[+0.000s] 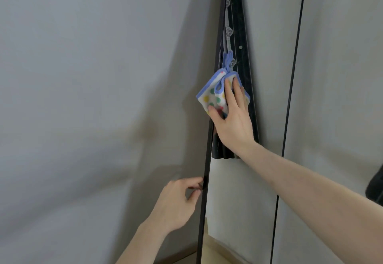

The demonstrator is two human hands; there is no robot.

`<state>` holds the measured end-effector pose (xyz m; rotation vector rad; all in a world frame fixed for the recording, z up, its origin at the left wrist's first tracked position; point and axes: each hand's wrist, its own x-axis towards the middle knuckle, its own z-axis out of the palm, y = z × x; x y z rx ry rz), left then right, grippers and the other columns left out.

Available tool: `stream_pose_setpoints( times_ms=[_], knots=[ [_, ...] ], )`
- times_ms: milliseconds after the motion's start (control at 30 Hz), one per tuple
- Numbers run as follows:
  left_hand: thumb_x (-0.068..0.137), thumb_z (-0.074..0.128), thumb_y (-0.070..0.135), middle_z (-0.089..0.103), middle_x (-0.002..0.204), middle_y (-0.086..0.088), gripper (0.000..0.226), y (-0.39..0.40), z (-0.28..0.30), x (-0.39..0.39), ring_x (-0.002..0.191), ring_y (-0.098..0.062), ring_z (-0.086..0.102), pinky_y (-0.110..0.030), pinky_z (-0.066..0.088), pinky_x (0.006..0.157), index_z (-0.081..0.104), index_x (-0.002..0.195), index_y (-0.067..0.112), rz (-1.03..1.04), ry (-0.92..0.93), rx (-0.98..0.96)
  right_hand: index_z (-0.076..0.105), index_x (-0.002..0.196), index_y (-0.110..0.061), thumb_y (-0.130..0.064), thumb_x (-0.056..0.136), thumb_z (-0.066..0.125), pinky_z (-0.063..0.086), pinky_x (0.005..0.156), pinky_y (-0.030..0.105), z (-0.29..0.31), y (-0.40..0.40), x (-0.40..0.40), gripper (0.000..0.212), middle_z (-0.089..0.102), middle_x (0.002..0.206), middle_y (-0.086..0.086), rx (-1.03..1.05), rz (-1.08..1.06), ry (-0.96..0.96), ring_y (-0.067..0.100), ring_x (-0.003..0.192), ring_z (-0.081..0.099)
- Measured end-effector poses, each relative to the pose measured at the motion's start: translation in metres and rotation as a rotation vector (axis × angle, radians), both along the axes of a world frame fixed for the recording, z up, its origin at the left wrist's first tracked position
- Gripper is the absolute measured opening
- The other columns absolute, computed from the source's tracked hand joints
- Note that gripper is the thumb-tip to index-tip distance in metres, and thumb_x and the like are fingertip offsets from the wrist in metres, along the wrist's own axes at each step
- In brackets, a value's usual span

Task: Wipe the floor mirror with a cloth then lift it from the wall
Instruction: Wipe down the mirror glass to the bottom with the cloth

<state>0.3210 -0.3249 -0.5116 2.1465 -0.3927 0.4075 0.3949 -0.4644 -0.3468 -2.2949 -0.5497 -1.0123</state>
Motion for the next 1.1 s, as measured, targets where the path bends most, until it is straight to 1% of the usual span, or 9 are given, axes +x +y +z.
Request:
stream_pose_setpoints(
  times_ms=[100, 233, 300, 500, 633, 700, 867, 1000, 1100],
  knots=[
    [0.103, 0.056, 0.023, 0.059, 0.090, 0.049, 0.036, 0.001, -0.002, 0.002, 0.102, 0.004, 0.065, -0.002, 0.039, 0.080, 0.064, 0.123, 0.052, 0.028, 0.021, -0.007, 0.011, 0.166, -0.027, -0.046, 0.101, 0.059, 0.026, 0.127, 0.043, 0.001, 0.003, 0.003, 0.082, 0.004, 0.174, -0.007, 0.001, -0.011, -0.006, 0.015, 0.160, 0.000],
    [0.100, 0.058, 0.018, 0.071, 0.100, 0.035, 0.033, 0.003, -0.008, 0.003, 0.109, 0.009, 0.063, -0.023, 0.052, 0.097, 0.073, 0.119, 0.041, 0.023, 0.004, -0.028, 0.011, 0.165, -0.028, -0.042, 0.100, 0.061, 0.021, 0.129, 0.041, -0.041, -0.003, -0.003, 0.083, 0.003, 0.173, -0.010, -0.005, -0.013, -0.011, 0.013, 0.160, -0.003],
    [0.099, 0.057, 0.018, 0.071, 0.100, 0.031, 0.041, 0.004, -0.010, 0.002, 0.109, 0.009, 0.063, -0.028, 0.053, 0.099, 0.068, 0.127, 0.046, 0.018, 0.011, -0.007, 0.010, 0.165, -0.032, -0.040, 0.100, 0.062, 0.021, 0.129, 0.040, -0.068, -0.006, -0.009, 0.084, 0.000, 0.171, -0.016, 0.006, 0.003, 0.002, 0.006, 0.158, -0.006],
    [0.099, 0.054, 0.016, 0.066, 0.097, 0.046, 0.057, 0.004, -0.010, -0.001, 0.109, 0.010, 0.064, -0.020, 0.052, 0.096, 0.055, 0.123, 0.068, 0.003, 0.033, 0.015, 0.009, 0.163, -0.040, -0.040, 0.097, 0.067, 0.035, 0.123, 0.047, -0.112, -0.017, -0.021, 0.088, -0.001, 0.170, -0.022, -0.004, 0.015, 0.013, 0.006, 0.159, -0.003],
    [0.100, 0.056, 0.016, 0.068, 0.098, 0.039, 0.044, 0.000, -0.012, -0.001, 0.106, 0.010, 0.064, -0.023, 0.053, 0.098, 0.067, 0.125, 0.051, 0.005, 0.022, 0.003, 0.014, 0.164, -0.034, -0.045, 0.095, 0.069, 0.040, 0.119, 0.045, -0.084, -0.016, -0.019, 0.088, 0.006, 0.172, -0.015, 0.006, 0.027, 0.019, 0.010, 0.159, 0.003],
    [0.100, 0.057, 0.016, 0.070, 0.099, 0.037, 0.037, -0.001, -0.012, -0.001, 0.106, 0.012, 0.063, -0.019, 0.051, 0.098, 0.072, 0.119, 0.044, 0.009, 0.011, -0.007, 0.017, 0.164, -0.031, -0.049, 0.095, 0.067, 0.039, 0.119, 0.044, -0.056, -0.012, -0.014, 0.087, 0.010, 0.173, -0.010, 0.015, 0.008, 0.000, 0.012, 0.159, 0.006],
    [0.102, 0.055, 0.013, 0.067, 0.100, 0.043, 0.042, -0.003, -0.007, -0.005, 0.107, 0.016, 0.060, -0.006, 0.042, 0.091, 0.070, 0.111, 0.051, -0.014, -0.008, 0.011, 0.016, 0.165, -0.029, -0.047, 0.097, 0.064, 0.043, 0.108, 0.037, -0.020, -0.002, -0.009, 0.084, 0.010, 0.173, -0.010, 0.049, -0.028, 0.007, 0.014, 0.159, 0.009],
    [0.099, 0.057, 0.014, 0.072, 0.104, 0.034, 0.040, -0.003, -0.012, -0.003, 0.105, 0.009, 0.064, -0.023, 0.052, 0.098, 0.071, 0.116, 0.047, 0.023, 0.007, -0.002, 0.018, 0.165, -0.028, -0.039, 0.098, 0.066, 0.033, 0.119, 0.034, -0.068, -0.007, -0.014, 0.084, 0.009, 0.173, -0.009, 0.041, -0.010, 0.001, 0.014, 0.160, 0.007],
    [0.098, 0.056, 0.014, 0.070, 0.103, 0.036, 0.051, -0.003, -0.014, -0.002, 0.107, 0.008, 0.064, -0.021, 0.051, 0.097, 0.062, 0.120, 0.059, 0.035, 0.026, -0.012, 0.019, 0.164, -0.030, -0.034, 0.096, 0.071, 0.039, 0.121, 0.046, -0.111, -0.016, -0.021, 0.086, 0.010, 0.172, -0.012, 0.041, 0.005, 0.019, 0.012, 0.160, 0.006]
  ],
)
